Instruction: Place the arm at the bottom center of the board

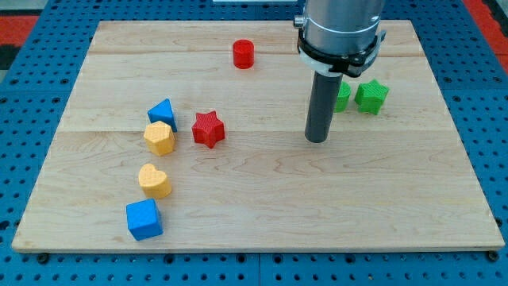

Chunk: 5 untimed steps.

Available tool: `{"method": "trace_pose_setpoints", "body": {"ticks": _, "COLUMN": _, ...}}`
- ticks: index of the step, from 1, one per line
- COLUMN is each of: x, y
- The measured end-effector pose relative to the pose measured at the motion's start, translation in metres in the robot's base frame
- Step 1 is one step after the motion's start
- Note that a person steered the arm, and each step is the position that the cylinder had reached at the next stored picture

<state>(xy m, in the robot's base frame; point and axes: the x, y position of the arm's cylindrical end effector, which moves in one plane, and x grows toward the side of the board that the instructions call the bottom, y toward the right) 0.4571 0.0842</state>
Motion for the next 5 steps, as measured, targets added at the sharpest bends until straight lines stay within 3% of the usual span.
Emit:
{"method": "trace_pose_setpoints", "body": {"ticks": 2, "x": 0.000, "y": -0.012}}
{"method": "trace_pose_setpoints", "body": {"ticks": 4, "x": -0.018, "y": -0.061}}
{"method": "trace_pose_setpoints", "body": {"ticks": 5, "x": 0.009, "y": -0.061}}
